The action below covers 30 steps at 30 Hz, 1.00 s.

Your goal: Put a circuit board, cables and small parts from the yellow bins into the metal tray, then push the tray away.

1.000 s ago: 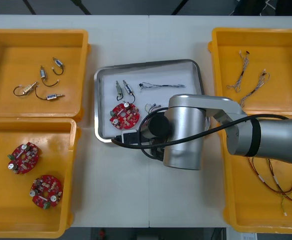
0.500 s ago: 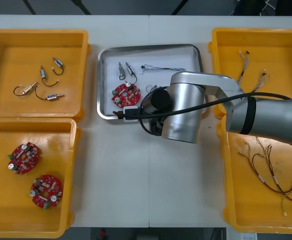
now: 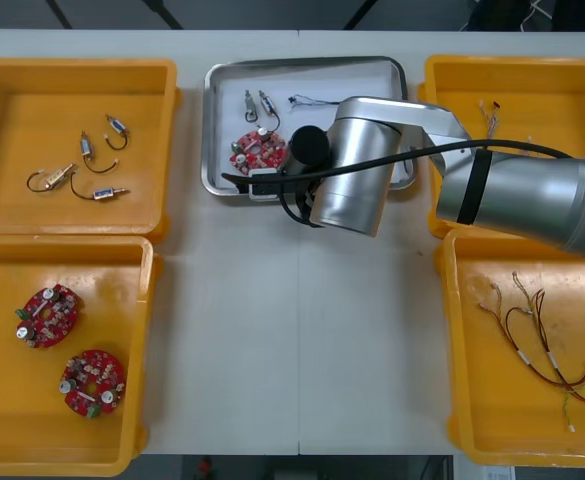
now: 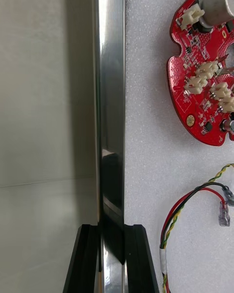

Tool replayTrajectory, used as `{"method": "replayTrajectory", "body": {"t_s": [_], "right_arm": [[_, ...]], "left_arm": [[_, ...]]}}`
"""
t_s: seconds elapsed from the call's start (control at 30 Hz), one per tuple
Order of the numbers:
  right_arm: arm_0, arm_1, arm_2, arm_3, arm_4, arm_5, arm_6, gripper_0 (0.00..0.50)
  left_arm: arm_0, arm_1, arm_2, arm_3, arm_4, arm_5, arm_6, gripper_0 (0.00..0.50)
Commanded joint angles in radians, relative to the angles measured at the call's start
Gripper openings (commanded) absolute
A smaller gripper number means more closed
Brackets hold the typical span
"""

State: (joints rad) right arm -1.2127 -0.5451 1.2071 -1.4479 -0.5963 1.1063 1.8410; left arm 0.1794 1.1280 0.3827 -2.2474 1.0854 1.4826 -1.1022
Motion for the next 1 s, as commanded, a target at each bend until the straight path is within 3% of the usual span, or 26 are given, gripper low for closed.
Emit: {"method": "replayTrajectory", "body": {"t_s": [0.03,0.2,0.73,1.0], "right_arm": [[-0.085,0.021,0.008,0.032,-0.039,-0.026,0.044,0.0],[-0.123,0.028,0.008,0.095,-0.089,-0.065,0.061,0.0],[-0.179,0.083,0.008,0.251,-0.089,-0.21,0.095,0.0],[-0.185,0.091,0.008,0.267,-0.089,-0.273,0.101,0.0]], "left_arm": [[0.026,0.047,-0.007,-0.021,-0.01,-0.012,0.071,0.5],[0.026,0.047,-0.007,-0.021,-0.01,-0.012,0.071,0.5],[0.026,0.047,-0.007,-0.021,-0.01,-0.012,0.071,0.5],[0.026,0.047,-0.007,-0.021,-0.01,-0.012,0.071,0.5]]}}
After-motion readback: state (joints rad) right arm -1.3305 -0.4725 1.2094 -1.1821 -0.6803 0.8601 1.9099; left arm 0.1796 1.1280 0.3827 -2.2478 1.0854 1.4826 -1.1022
